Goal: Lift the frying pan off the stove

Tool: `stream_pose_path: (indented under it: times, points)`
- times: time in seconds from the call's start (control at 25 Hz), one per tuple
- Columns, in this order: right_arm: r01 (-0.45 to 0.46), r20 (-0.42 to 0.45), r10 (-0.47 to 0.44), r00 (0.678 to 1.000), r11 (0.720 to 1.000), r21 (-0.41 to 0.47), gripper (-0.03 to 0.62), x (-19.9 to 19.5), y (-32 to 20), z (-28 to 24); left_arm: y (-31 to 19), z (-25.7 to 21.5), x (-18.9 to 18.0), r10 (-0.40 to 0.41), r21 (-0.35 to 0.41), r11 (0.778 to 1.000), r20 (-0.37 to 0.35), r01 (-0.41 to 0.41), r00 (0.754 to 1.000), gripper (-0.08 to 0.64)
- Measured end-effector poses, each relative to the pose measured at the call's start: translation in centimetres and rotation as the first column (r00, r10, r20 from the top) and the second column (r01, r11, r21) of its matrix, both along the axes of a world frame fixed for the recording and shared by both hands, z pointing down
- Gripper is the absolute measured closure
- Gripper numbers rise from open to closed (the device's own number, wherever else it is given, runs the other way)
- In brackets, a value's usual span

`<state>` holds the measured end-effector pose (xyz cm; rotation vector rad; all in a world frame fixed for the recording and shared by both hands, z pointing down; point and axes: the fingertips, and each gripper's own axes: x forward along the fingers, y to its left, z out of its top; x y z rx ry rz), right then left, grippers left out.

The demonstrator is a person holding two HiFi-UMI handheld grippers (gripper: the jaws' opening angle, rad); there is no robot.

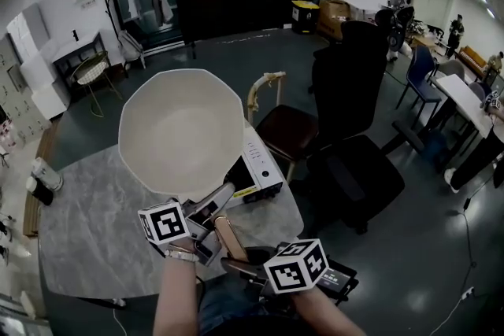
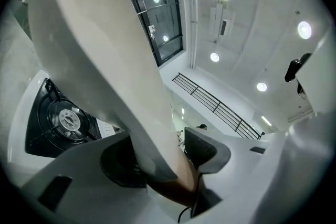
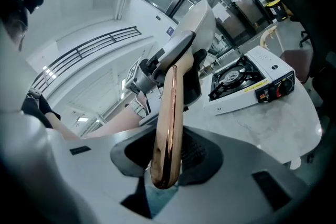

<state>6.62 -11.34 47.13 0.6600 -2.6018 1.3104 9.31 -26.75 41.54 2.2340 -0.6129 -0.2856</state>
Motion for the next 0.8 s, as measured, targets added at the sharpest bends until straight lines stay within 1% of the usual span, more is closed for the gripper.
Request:
stream_pose_path:
  times: [0.12, 0.28, 0.44, 0.6, 0.8]
  points:
    - [0.031, 0.029, -0.032, 0.999, 0.999, 0.02, 0.465, -0.9, 0.0, -0.7, 0.0, -0.6, -1.7, -0.054, -0.003, 0.999, -0.01, 0.054, 0.998, 0.328]
    - [0.094, 0.026, -0.095, 0.995, 0.995, 0.04, 0.465, -2.2, 0.2, -1.2, 0.2, -1.9, -3.6, -0.113, 0.038, 0.993, 0.006, 0.113, 0.994, 0.328]
    - [0.165, 0.027, -0.167, 0.986, 0.984, 0.074, 0.465, -3.5, 0.8, -1.3, 1.0, -2.3, -6.1, -0.188, 0.064, 0.98, 0.022, 0.186, 0.982, 0.328]
    - [0.235, 0.023, -0.239, 0.971, 0.967, 0.102, 0.466, -4.3, 1.4, -1.5, 1.8, -2.7, -8.4, -0.271, 0.076, 0.96, 0.021, 0.269, 0.962, 0.328]
    - [0.299, 0.015, -0.304, 0.953, 0.944, 0.143, 0.466, -5.5, 2.0, -1.9, 3.0, -3.1, -11.5, -0.376, 0.08, 0.924, 0.011, 0.374, 0.926, 0.327]
